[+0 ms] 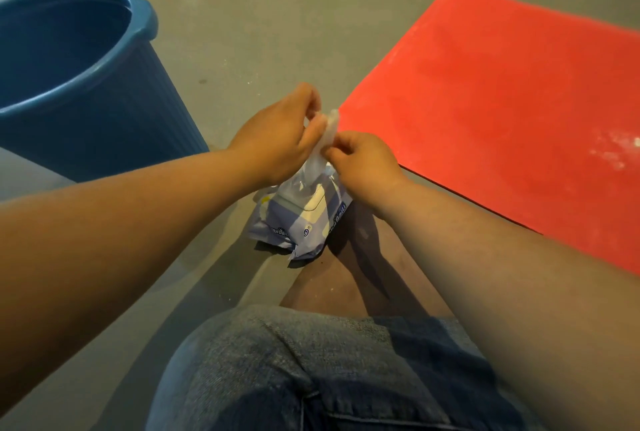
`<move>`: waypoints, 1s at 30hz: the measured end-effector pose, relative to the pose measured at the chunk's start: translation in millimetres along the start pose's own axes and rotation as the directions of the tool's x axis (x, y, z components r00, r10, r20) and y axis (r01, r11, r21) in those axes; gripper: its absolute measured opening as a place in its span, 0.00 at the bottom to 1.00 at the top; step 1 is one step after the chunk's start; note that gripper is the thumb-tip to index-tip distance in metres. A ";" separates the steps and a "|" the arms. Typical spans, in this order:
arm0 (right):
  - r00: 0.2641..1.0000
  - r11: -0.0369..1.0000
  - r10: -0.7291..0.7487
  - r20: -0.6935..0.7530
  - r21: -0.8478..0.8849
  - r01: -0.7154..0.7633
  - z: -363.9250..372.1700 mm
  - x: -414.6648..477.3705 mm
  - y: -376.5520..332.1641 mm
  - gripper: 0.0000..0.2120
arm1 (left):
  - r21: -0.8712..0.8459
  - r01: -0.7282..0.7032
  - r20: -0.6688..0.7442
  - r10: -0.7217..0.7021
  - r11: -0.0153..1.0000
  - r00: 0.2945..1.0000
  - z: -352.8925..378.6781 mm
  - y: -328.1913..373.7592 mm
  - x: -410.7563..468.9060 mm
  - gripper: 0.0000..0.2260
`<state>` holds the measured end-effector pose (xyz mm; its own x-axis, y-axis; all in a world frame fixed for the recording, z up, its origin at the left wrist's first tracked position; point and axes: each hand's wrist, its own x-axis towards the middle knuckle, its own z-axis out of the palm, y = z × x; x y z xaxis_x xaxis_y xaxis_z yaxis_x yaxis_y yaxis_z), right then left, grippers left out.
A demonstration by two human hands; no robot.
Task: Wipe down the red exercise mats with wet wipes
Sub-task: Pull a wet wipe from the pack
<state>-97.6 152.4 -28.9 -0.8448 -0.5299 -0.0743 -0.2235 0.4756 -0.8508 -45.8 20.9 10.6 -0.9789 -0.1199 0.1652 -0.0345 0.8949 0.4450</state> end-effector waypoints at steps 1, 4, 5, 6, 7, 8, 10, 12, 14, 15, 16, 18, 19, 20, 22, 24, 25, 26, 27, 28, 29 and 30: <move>0.998 0.996 0.053 -0.033 0.078 -0.051 -1.9 0.6 -2.4 0.08 | -0.102 0.062 0.036 -0.059 0.993 0.998 1.4 -2.0 -2.5 0.12; 0.967 0.915 0.231 -0.105 0.362 -0.179 -8.2 2.1 -9.7 0.08 | -0.292 0.258 0.228 -0.194 0.921 0.954 10.8 -8.1 -15.1 0.14; 0.958 0.888 0.265 -0.113 0.416 -0.197 -10.4 2.0 -11.8 0.08 | -0.272 0.277 0.261 -0.207 0.921 0.943 15.0 -10.7 -20.2 0.14; 0.951 0.862 0.289 -0.112 0.463 -0.208 -12.6 1.6 -12.8 0.07 | -0.234 0.281 0.277 -0.214 0.931 0.937 18.3 -14.1 -24.6 0.14; 0.946 0.833 0.305 -0.105 0.512 -0.212 -14.8 0.8 -12.6 0.07 | -0.187 0.284 0.293 -0.222 0.940 0.930 20.3 -17.6 -28.2 0.15; 0.943 0.795 0.320 -0.091 0.567 -0.216 -16.8 -0.3 -12.1 0.08 | -0.141 0.288 0.316 -0.233 0.947 0.920 21.1 -21.2 -30.5 0.17; 0.932 0.725 0.360 -0.050 0.644 -0.246 -21.3 -1.8 -10.2 0.13 | -0.025 0.288 0.363 -0.260 0.957 0.895 20.8 -27.8 -32.4 0.20; 0.916 0.697 0.401 -0.027 0.657 -0.286 -25.2 -2.3 -6.6 0.13 | 0.120 0.249 0.340 -0.276 0.961 0.899 20.7 -33.3 -30.4 0.19; 0.898 0.709 0.438 -0.034 0.627 -0.322 -26.8 -2.4 -1.0 0.12 | 0.169 0.233 0.274 -0.272 0.958 0.922 22.8 -35.0 -26.5 0.10; 0.891 0.724 0.452 -0.044 0.603 -0.337 -26.8 -2.9 2.4 0.12 | 0.156 0.236 0.241 -0.269 0.959 0.932 25.3 -34.0 -24.4 0.07; 0.888 0.735 0.458 -0.051 0.583 -0.346 -26.0 -3.4 5.7 0.11 | 0.130 0.246 0.213 -0.270 0.960 0.939 28.5 -33.1 -22.0 0.05; 0.886 0.758 0.460 -0.053 0.543 -0.361 -24.0 -4.6 13.5 0.10 | 0.074 0.261 0.176 -0.270 0.963 0.947 37.8 -30.3 -18.0 0.07; 0.883 0.769 0.467 -0.053 0.517 -0.376 -23.1 -5.2 17.5 0.10 | 0.067 0.249 0.168 -0.257 0.966 0.952 43.2 -29.2 -16.7 0.09; 0.879 0.776 0.474 -0.052 0.495 -0.390 -22.1 -5.6 21.2 0.10 | 0.086 0.224 0.161 -0.235 0.971 0.959 48.3 -28.7 -16.0 0.10; 0.876 0.783 0.480 -0.050 0.475 -0.402 -20.6 -5.7 28.0 0.10 | 0.180 0.164 0.131 -0.189 0.970 0.973 56.7 -29.2 -17.0 0.11; 0.876 0.788 0.480 -0.047 0.462 -0.407 -18.8 -6.8 31.8 0.10 | 0.271 0.190 0.048 -0.211 0.943 0.976 61.2 -33.5 -19.3 0.17; 0.877 0.789 0.478 -0.040 0.458 -0.409 -18.1 -7.7 32.5 0.10 | 0.289 0.256 0.014 -0.271 0.923 0.962 61.7 -36.5 -20.5 0.24; 0.880 0.790 0.474 -0.032 0.458 -0.408 -17.0 -8.4 32.6 0.11 | 0.271 0.352 0.015 -0.369 0.896 0.929 60.4 -39.2 -21.3 0.31; 0.883 0.790 0.469 -0.024 0.458 -0.408 -15.9 -9.1 32.4 0.11 | 0.213 0.460 0.046 -0.479 0.862 0.876 58.2 -41.0 -21.5 0.38; 0.885 0.793 0.465 -0.018 0.454 -0.407 -14.6 -9.8 32.2 0.11 | 0.134 0.552 0.094 -0.565 0.823 0.820 56.0 -42.8 -21.3 0.42; 0.886 0.797 0.463 -0.016 0.444 -0.408 -13.3 -10.6 32.1 0.11 | 0.056 0.607 0.127 -0.609 0.792 0.783 54.4 -43.7 -21.3 0.45; 0.886 0.802 0.464 -0.020 0.434 -0.410 -12.4 -10.9 32.4 0.11 | 0.002 0.614 0.109 -0.611 0.789 0.784 52.9 -43.1 -21.1 0.44</move>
<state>-101.7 182.4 -49.2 -0.8618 -0.2344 -0.4498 0.3781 0.2944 -0.8777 -34.2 7.6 -58.7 -0.7686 -0.5937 -0.2385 -0.6290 0.6330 0.4512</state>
